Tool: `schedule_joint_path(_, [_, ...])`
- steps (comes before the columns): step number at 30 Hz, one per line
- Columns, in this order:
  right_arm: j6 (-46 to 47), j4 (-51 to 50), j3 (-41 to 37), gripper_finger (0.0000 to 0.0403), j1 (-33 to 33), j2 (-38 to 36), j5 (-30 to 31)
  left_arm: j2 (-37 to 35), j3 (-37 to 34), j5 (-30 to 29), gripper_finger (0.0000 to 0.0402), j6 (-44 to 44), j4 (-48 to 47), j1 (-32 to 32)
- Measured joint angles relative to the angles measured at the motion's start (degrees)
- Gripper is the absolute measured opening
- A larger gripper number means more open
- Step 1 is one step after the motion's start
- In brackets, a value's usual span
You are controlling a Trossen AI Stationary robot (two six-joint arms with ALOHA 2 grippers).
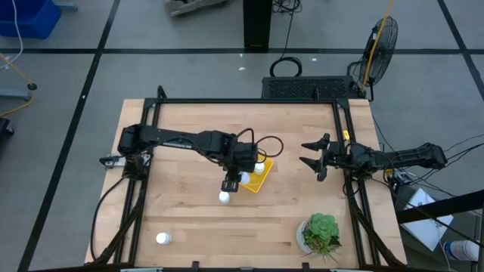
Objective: Pick and place pill bottles into a basket
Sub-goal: Put the white medicine bottle into the yellow bin
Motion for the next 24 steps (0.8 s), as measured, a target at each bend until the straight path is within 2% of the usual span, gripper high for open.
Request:
schedule_joint_path(16, [0.0, 0.2, 0.0, 0.0265, 0.0, 0.1, 0.0, -0.1, 0.0, -1.1, 0.0165, 1.8, 0.1, 1.5])
schedule_joint_path(24, [0.0, 0.6, 0.0, 0.0265, 0.0, 0.1, -0.1, 5.2, 0.0, -1.1, 0.0165, 1.9, -2.1, 1.5])
